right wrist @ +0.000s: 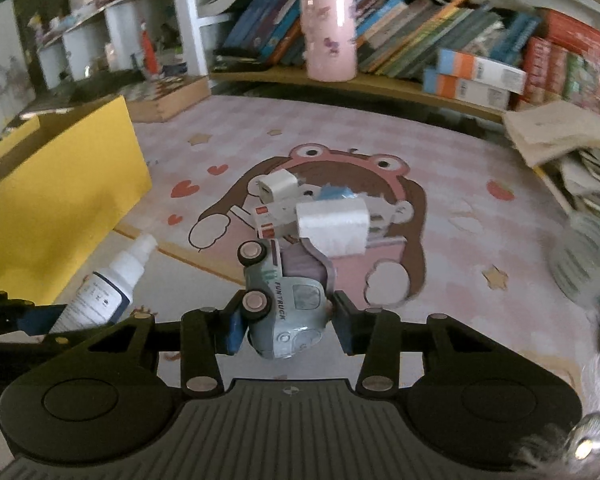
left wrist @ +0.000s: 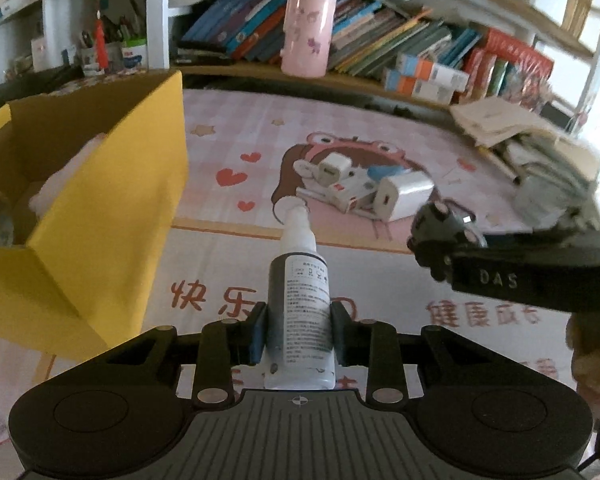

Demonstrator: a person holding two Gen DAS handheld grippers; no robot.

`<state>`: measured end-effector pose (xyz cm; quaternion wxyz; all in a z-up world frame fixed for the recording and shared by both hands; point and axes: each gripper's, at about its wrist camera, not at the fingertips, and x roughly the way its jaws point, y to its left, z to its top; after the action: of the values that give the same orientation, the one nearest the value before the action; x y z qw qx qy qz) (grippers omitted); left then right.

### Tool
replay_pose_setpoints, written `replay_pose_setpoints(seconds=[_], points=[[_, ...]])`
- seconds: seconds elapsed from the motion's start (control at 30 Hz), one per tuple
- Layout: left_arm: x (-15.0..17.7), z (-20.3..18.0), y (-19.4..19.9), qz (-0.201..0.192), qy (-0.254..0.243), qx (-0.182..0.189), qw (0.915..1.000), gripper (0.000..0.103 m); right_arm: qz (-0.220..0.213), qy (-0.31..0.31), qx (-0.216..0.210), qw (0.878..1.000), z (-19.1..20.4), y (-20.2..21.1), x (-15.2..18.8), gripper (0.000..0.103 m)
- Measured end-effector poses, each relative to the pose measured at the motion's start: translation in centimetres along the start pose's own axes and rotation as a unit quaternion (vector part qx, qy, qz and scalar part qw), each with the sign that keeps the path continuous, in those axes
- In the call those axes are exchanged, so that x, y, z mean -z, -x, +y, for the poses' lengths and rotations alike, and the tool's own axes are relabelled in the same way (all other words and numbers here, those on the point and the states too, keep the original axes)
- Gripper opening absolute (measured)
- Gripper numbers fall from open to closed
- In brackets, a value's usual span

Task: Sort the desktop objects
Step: 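Lift the spray bottle and toy truck and carry them toward the yellow box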

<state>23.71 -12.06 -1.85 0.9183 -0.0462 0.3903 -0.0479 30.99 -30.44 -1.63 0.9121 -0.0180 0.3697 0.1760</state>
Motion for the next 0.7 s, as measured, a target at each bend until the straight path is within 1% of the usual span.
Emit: replay_pose_setpoints(seconds=[0.13,0.23,0.47,0.57,0.7], points=[[0.5,0.5,2.1,-0.019,0.015,0.025,0.9994,0.031,-0.005,-0.028,0.015,0.999,0.0,2.6,1.2,0.04],[0.9,0.6,3.4,-0.026,0.013,0.044,0.9986,0.031,-0.015,-0.041,0.032,0.999,0.3,4.5,2.1,0.04],[2.3,1.5,6.7,-0.034,-0.008,0.093,0.9951,0.031,-0.034,-0.081,0.06,0.994,2.1,8.7,4.6,0.04],[2.8,2.3,7.9,-0.034,-0.016,0.107,0.9936,0.031,-0.037,-0.095,0.07,0.992,3.3,10.2,5.9,0.04],[3.8,3.2,9.5,-0.037,-0.027,0.118,0.992,0.031,-0.029,-0.109,0.082,0.99,5.0,11.6,7.9,0.04]])
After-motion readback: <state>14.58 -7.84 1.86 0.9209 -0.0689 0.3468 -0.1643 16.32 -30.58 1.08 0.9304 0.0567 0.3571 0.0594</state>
